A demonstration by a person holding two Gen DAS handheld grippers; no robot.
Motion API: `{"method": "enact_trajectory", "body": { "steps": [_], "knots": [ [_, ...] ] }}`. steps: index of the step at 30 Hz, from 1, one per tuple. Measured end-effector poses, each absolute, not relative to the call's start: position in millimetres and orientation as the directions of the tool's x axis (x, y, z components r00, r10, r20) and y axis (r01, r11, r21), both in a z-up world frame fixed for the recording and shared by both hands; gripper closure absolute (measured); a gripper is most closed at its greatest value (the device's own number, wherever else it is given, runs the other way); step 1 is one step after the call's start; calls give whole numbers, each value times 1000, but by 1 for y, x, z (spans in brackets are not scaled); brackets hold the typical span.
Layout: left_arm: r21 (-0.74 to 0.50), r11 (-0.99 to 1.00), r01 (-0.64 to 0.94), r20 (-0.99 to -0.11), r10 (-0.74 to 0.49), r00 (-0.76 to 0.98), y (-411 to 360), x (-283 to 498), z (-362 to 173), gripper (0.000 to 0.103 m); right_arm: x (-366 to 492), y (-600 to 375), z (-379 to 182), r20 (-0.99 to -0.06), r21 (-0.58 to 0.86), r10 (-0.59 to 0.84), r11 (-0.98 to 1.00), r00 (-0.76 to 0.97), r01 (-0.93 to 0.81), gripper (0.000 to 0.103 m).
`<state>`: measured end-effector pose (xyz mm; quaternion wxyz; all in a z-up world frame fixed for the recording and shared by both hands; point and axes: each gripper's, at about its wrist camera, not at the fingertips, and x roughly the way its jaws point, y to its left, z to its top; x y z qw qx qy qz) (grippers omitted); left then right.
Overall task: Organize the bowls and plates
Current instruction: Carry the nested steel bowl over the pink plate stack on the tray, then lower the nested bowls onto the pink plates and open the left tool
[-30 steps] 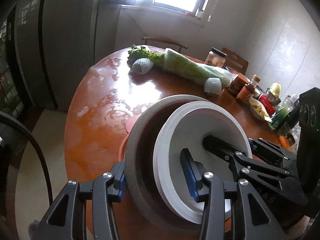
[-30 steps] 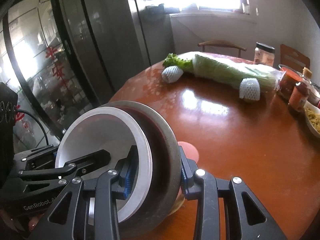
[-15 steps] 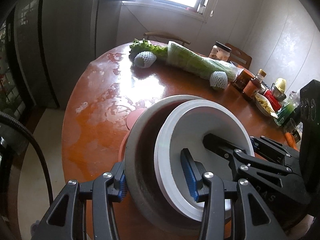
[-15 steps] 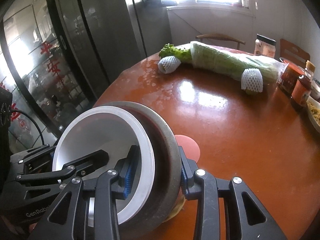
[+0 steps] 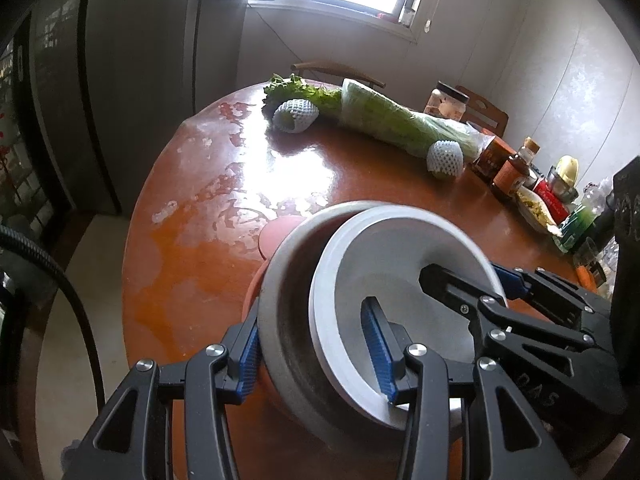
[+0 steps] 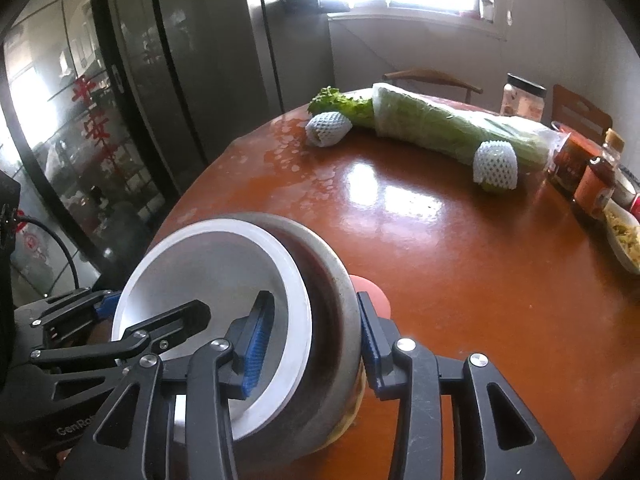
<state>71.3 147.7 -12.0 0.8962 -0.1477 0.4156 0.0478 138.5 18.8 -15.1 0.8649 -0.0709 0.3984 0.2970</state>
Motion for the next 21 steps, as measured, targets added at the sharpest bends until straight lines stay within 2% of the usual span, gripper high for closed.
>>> {"method": "enact_trajectory", "body": {
  "steps": [8, 13, 21],
  "knots": [
    [-210, 954, -216, -750, -16, 661, 148, 69, -7, 56, 136, 19, -12, -733, 105, 451, 815, 509, -570, 59],
    [-204, 954, -220, -730, 1, 683, 149, 65, 0, 54, 133, 17, -6, -719, 97, 452, 817, 528, -568, 51],
    [-183, 956, -231, -698, 39, 715, 148, 54, 16, 51, 123, 10, 5, -693, 68, 440, 829, 572, -555, 45]
  ]
}}
